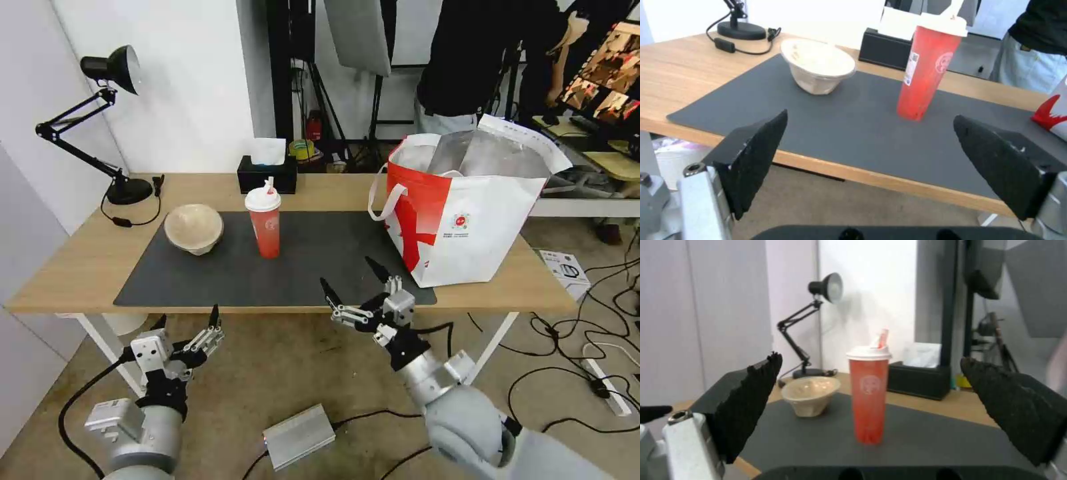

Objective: Pick up the trash from the table and place it into the takeout bag.

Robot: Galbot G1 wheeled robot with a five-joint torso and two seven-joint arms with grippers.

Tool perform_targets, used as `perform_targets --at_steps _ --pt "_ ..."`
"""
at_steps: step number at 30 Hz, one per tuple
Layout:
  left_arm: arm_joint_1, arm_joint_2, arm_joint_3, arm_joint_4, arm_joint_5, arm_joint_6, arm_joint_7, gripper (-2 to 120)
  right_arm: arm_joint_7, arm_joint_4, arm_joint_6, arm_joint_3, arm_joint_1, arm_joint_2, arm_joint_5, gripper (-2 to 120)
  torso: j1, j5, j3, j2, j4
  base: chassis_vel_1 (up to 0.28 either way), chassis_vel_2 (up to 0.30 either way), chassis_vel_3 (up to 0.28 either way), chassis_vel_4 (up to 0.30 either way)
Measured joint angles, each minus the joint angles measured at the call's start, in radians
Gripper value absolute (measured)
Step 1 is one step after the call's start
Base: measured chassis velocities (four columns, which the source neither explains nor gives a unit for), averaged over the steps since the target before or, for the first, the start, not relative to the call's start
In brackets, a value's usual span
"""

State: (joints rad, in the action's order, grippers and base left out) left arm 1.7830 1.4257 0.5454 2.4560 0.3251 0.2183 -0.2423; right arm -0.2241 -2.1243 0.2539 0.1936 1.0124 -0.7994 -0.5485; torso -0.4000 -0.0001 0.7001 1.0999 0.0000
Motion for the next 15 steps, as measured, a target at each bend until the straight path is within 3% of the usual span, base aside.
perform_targets --at_steps 15 --pt "0.002 0.009 0.004 0.0 0.0 0.0 0.003 100 0.04 0.061 -0.051 0.113 -0.189 -0.038 -0.075 100 0.0 0.0 0.0 0.0 -0.0001 0.0 0.0 0.0 0.0"
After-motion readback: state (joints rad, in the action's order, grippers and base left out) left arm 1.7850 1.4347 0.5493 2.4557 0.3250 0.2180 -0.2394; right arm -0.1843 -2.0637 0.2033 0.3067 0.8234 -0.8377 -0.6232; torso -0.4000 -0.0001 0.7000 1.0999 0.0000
